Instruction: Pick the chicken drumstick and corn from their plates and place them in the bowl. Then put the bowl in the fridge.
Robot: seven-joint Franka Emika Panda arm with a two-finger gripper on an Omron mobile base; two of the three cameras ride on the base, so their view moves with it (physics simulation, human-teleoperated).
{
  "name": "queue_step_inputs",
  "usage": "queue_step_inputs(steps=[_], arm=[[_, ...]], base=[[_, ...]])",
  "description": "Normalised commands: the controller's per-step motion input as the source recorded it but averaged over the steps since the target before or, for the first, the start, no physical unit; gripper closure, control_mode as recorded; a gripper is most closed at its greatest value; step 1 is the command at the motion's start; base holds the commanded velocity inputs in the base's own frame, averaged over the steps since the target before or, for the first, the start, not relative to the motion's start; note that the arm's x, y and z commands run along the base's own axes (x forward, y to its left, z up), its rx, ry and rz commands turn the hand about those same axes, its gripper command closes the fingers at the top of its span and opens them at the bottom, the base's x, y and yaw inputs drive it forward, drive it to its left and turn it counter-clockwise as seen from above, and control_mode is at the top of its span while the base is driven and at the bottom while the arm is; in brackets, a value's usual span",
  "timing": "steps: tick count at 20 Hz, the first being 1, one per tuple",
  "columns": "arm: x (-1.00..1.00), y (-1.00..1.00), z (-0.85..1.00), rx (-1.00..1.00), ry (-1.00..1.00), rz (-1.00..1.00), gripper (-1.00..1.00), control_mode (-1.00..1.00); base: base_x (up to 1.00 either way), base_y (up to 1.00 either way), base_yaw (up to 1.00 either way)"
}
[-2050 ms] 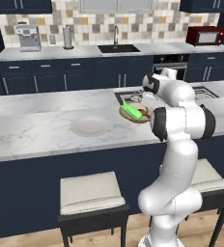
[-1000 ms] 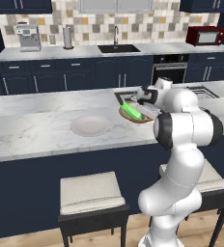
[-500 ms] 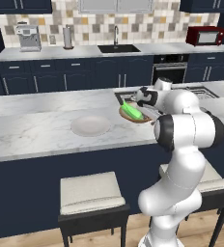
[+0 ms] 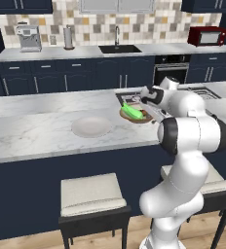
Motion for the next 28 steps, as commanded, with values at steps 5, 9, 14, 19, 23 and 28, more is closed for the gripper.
queue_step_inputs(steps=[5, 9, 14, 19, 23, 28], arm=[[-0.15, 0.0, 0.15, 0.12, -0.09, -0.1, 1.0, -1.0], [-0.3, 0.01, 0.2, 0.05, -0.18, -0.09, 1.0, -1.0], [-0.4, 0.01, 0.17, 0.04, -0.14, -0.06, 1.0, -1.0], [-0.48, 0.07, 0.25, 0.02, -0.11, -0.03, 1.0, -1.0], [-0.5, 0.13, 0.25, 0.0, -0.11, -0.02, 1.0, -1.0], [-0.5, 0.18, 0.27, -0.01, -0.09, 0.0, 1.0, -1.0]], base=[[0.0, 0.0, 0.0], [0.0, 0.0, 0.0], [0.0, 0.0, 0.0], [0.0, 0.0, 0.0], [0.0, 0.0, 0.0], [0.0, 0.0, 0.0]])
